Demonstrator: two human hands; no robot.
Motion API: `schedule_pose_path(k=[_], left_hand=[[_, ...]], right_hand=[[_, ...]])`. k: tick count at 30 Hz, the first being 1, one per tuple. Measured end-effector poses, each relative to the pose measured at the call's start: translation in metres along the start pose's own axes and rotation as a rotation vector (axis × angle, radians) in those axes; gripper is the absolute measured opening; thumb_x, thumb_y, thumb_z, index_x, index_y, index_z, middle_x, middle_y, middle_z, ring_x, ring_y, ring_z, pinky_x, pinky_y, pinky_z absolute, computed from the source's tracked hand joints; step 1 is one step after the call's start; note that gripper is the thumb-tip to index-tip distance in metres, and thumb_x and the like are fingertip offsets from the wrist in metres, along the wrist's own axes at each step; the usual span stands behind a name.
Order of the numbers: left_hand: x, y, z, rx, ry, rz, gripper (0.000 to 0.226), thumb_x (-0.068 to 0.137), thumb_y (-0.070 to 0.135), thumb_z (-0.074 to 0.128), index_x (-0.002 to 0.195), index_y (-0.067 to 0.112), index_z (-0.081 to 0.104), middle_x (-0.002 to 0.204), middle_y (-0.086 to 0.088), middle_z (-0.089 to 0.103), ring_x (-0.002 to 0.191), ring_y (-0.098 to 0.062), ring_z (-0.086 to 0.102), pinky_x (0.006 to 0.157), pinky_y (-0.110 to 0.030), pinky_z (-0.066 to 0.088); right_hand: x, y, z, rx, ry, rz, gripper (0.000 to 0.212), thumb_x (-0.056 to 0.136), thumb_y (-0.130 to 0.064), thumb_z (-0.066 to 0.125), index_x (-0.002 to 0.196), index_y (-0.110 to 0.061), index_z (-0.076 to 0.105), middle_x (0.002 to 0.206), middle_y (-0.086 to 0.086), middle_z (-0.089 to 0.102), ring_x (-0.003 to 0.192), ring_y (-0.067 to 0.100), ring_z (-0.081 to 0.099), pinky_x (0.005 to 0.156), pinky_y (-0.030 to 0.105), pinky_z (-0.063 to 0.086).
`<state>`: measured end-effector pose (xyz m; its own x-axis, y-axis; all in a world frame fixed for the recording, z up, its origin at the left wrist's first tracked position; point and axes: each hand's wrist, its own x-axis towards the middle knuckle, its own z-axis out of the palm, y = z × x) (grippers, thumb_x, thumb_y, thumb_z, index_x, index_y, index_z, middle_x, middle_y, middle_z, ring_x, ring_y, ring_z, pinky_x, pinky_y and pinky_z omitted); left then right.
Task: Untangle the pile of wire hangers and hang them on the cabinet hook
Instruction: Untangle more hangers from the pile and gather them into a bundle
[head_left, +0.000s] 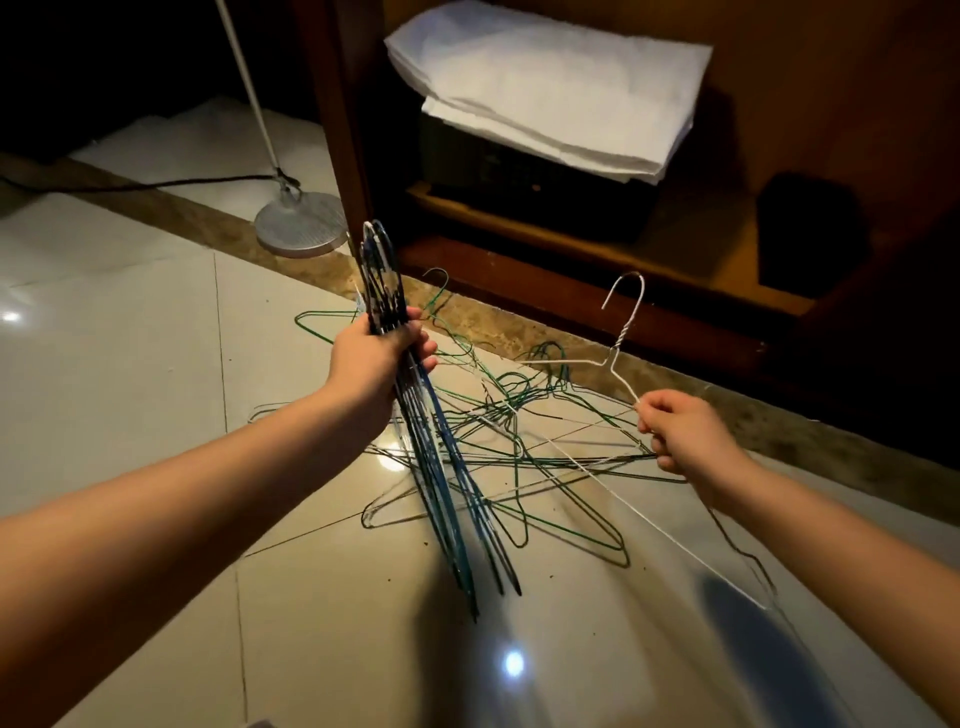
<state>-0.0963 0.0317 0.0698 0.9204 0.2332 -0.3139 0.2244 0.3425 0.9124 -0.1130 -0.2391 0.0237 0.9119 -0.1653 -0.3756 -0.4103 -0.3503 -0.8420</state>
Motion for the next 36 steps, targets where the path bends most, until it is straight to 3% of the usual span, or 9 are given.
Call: schedule_pose_path(k=[3,7,12,14,20,23,31,36], left_hand=[[-0.003,0.005,-0.003,0.004,0.011,0.012,0.015,0.094,-0.003,0.044,0.088,0.008,0.052,0.074,-0.008,0.051,0.066,-0.017,0.056,0.059,-0.022,0.054],[-0.006,0.004,-0.008,0.053,0.035,-0.004,0.016,0.093,-0.001,0.046,0.088,0.011,0.055,0.077,-0.007,0.055,0.070,-0.016,0.059,0.061,-0.023,0.055],[-0.005,0.004,-0.009,-0.008,0.057,-0.010,0.015,0.093,-0.003,0.045,0.087,0.009,0.051,0.076,-0.008,0.051,0.067,-0.018,0.056,0.056,-0.022,0.054],[-0.005,0.001,-0.010,-0.030,0.045,-0.017,0.015,0.094,-0.003,0.043,0.086,0.008,0.050,0.075,-0.008,0.049,0.066,-0.018,0.053,0.053,-0.020,0.052],[0.007,-0.020,-0.025,-0.001,0.086,-0.058,0.016,0.093,-0.001,0.046,0.086,0.011,0.053,0.073,-0.004,0.049,0.064,-0.014,0.051,0.059,-0.023,0.050],[0.013,-0.029,-0.031,0.002,0.103,-0.074,0.017,0.092,-0.001,0.047,0.084,0.012,0.054,0.072,-0.003,0.048,0.063,-0.014,0.049,0.056,-0.022,0.049],[0.027,-0.047,-0.045,0.083,0.108,-0.071,0.013,0.091,0.001,0.051,0.087,0.013,0.055,0.072,-0.002,0.049,0.062,-0.014,0.048,0.054,-0.022,0.049],[0.034,-0.055,-0.056,0.123,0.159,-0.045,0.015,0.088,0.006,0.057,0.102,0.010,0.058,0.078,-0.002,0.054,0.066,-0.015,0.049,0.055,-0.025,0.043]], right_hand=[[-0.001,0.010,0.002,-0.121,0.124,-0.034,0.023,0.096,-0.014,0.043,0.077,-0.020,0.054,0.075,0.003,0.053,0.056,0.013,0.039,0.050,0.024,0.029],[-0.008,0.012,0.011,-0.267,0.098,-0.057,0.017,0.097,-0.017,0.042,0.089,-0.016,0.057,0.068,-0.001,0.056,0.054,0.012,0.040,0.051,0.025,0.030],[-0.011,0.004,0.022,-0.254,0.043,-0.120,0.022,0.097,-0.012,0.040,0.083,-0.016,0.057,0.062,-0.001,0.049,0.056,0.009,0.039,0.052,0.022,0.029],[-0.007,0.008,0.025,-0.177,0.078,-0.065,0.022,0.097,-0.013,0.039,0.087,-0.015,0.059,0.061,-0.002,0.047,0.054,0.011,0.037,0.050,0.024,0.028],[-0.001,0.011,0.035,0.303,0.087,0.301,0.025,0.096,-0.006,0.028,0.087,-0.010,0.051,0.060,0.001,0.036,0.030,0.002,0.023,0.028,0.014,0.016],[-0.006,0.011,0.041,0.319,0.045,0.363,0.025,0.095,-0.004,0.026,0.087,-0.009,0.049,0.059,0.001,0.035,0.032,0.004,0.022,0.029,0.014,0.015],[-0.035,0.004,0.036,0.320,-0.100,0.172,0.022,0.101,-0.014,0.030,0.090,-0.010,0.049,0.057,-0.001,0.035,0.036,0.002,0.025,0.031,0.013,0.018],[-0.055,-0.012,0.029,0.276,-0.193,0.082,0.021,0.100,-0.014,0.032,0.096,-0.007,0.051,0.053,-0.003,0.038,0.041,0.005,0.026,0.034,0.015,0.018]])
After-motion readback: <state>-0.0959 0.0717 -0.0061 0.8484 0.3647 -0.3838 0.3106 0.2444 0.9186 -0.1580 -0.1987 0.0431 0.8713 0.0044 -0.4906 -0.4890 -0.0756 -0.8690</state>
